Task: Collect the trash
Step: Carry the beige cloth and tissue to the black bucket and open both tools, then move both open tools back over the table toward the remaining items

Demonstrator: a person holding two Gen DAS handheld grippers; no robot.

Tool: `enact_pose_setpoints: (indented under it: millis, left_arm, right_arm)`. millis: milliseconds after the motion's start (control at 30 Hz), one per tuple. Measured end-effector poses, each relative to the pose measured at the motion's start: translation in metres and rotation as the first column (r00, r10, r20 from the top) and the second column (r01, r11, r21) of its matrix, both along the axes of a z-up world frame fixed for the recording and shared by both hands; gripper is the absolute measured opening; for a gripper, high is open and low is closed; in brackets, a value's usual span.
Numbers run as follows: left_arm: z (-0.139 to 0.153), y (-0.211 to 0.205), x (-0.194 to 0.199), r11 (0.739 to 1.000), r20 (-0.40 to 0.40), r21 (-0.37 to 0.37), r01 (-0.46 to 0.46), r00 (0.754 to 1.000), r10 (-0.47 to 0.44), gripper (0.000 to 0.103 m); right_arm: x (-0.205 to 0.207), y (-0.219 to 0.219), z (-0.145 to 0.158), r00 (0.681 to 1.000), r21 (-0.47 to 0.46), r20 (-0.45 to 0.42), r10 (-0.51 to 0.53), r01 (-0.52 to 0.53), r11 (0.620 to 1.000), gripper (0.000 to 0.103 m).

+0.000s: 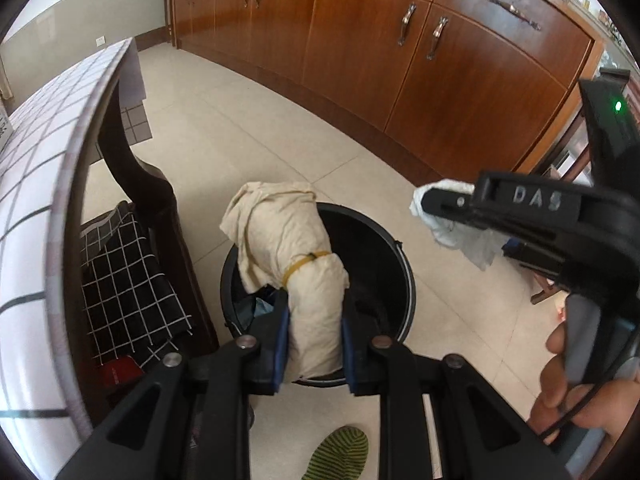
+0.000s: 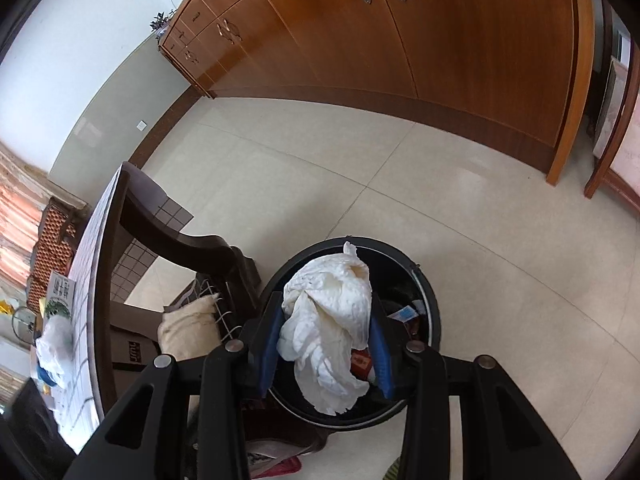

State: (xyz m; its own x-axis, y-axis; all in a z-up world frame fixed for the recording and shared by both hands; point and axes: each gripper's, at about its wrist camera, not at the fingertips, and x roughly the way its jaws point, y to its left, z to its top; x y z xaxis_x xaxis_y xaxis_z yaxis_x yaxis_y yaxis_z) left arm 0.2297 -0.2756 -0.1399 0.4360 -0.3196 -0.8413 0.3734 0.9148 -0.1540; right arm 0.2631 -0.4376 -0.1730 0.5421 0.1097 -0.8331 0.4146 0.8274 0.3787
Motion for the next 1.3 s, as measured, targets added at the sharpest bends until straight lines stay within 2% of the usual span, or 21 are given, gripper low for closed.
enact_pose_setpoints:
  millis: [100,200,267,433,667,767,1100,1300]
  left_arm:
    - [-0.006,-0.006,0.005,1.0,-0.02,0.015,0.003,1.0,-0.003,0.025]
    - [-0.01,-0.011,0.007,0.999,-0.014,0.051,0.015,1.0,-0.014,0.025]
    - [-0.011,-0.014,0.009,0.997,-0.002,0.076,0.015,1.0,-0.015,0.03]
    - [-0.011,-0.019,0.012,0.992,0.018,0.124,-0.003,1.0,0.001,0.066]
    - [-0.012,-0.018,0.016,0.987,0.05,0.158,-0.023,0.999,0.015,0.072]
    - [-0.012,-0.019,0.014,0.985,0.06,0.169,-0.015,0.998,0.005,0.072]
    - [-0.001,-0.02,0.012,0.991,0.072,0.133,-0.012,0.997,0.002,0.072]
    - [0.021,-0.018,0.004,0.995,0.111,0.104,-0.013,0.994,0.002,0.072]
  right_arm:
    - [0.006,0.0,-0.004,1.0,-0.016,-0.009,0.007,-0.007,1.0,0.042]
    - [0.011,-0.003,-0.013,1.0,0.006,-0.021,0.001,0.0,1.0,0.042]
    - [0.014,-0.006,-0.02,0.999,0.022,-0.039,-0.007,0.008,1.0,0.043]
    - [0.019,-0.007,-0.024,0.999,0.026,-0.046,-0.005,0.006,1.0,0.044]
    - [0.019,-0.01,-0.022,0.999,0.034,-0.034,-0.02,0.021,0.999,0.057]
    - [0.018,-0.009,-0.019,0.999,0.03,-0.021,-0.028,0.029,0.999,0.058]
    - [0.006,-0.017,0.004,0.998,-0.007,0.011,-0.063,0.063,0.998,0.058]
    - [-0.005,-0.018,0.021,0.994,-0.117,0.012,-0.105,0.106,0.987,0.058]
